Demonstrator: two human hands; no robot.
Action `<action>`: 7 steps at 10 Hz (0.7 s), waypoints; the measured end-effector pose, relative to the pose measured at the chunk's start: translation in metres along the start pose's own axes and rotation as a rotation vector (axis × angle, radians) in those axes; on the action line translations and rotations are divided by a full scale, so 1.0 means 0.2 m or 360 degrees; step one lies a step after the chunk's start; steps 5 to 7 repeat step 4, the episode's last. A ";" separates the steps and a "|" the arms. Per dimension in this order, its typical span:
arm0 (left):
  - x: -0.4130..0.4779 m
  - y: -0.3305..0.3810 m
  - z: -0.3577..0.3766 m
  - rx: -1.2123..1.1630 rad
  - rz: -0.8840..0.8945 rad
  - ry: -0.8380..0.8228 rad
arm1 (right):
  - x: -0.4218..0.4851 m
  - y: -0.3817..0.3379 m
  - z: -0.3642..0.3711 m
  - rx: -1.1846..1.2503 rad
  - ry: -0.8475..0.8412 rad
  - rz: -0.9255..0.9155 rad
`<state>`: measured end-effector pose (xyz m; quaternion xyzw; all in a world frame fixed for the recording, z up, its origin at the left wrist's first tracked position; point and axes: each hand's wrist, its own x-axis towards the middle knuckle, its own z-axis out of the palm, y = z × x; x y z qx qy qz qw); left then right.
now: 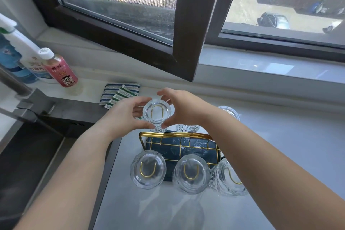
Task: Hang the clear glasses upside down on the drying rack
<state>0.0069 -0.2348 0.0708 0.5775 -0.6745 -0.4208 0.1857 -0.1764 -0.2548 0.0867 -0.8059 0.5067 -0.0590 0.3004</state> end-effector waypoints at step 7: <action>-0.03 -0.02 0.01 -0.0130 -0.0053 -0.0038 | -0.06 0.00 -0.04 0.0048 0.0033 0.0042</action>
